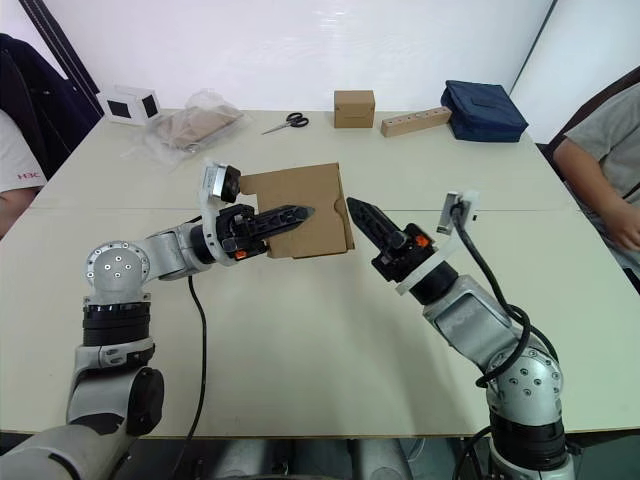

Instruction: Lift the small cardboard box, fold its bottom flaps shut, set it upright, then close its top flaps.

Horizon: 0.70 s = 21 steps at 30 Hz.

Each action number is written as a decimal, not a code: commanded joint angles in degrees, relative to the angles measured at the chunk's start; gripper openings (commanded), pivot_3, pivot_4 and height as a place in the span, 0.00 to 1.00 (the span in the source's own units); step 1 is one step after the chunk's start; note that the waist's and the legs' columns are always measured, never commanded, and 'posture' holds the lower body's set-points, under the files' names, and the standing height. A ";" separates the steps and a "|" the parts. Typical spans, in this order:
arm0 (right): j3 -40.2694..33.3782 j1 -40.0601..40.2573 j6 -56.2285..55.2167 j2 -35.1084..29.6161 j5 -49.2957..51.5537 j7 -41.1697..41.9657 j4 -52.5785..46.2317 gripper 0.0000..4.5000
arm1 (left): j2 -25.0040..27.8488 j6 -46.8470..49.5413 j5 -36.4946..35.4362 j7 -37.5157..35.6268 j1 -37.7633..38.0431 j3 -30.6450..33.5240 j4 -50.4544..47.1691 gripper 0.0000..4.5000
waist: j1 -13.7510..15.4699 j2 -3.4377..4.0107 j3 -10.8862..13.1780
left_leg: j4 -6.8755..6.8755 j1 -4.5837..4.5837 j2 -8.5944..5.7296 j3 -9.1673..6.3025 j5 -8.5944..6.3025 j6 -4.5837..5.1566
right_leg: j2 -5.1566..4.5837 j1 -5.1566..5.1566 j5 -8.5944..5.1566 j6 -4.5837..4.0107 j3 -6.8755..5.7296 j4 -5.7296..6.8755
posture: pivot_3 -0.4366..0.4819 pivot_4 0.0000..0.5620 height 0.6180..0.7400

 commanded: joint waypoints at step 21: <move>1.23 1.71 -0.37 -2.36 -8.16 2.09 -3.77 0.00 | 0.29 -0.56 -1.38 -0.31 -0.86 0.30 -1.07 0.00 | -0.02 0.00 0.00 | 0.01 0.02 0.00 0.00 0.01 -0.01 | 0.02 -0.02 0.00 0.00 0.02 0.06 | 0.48 0.27 1.00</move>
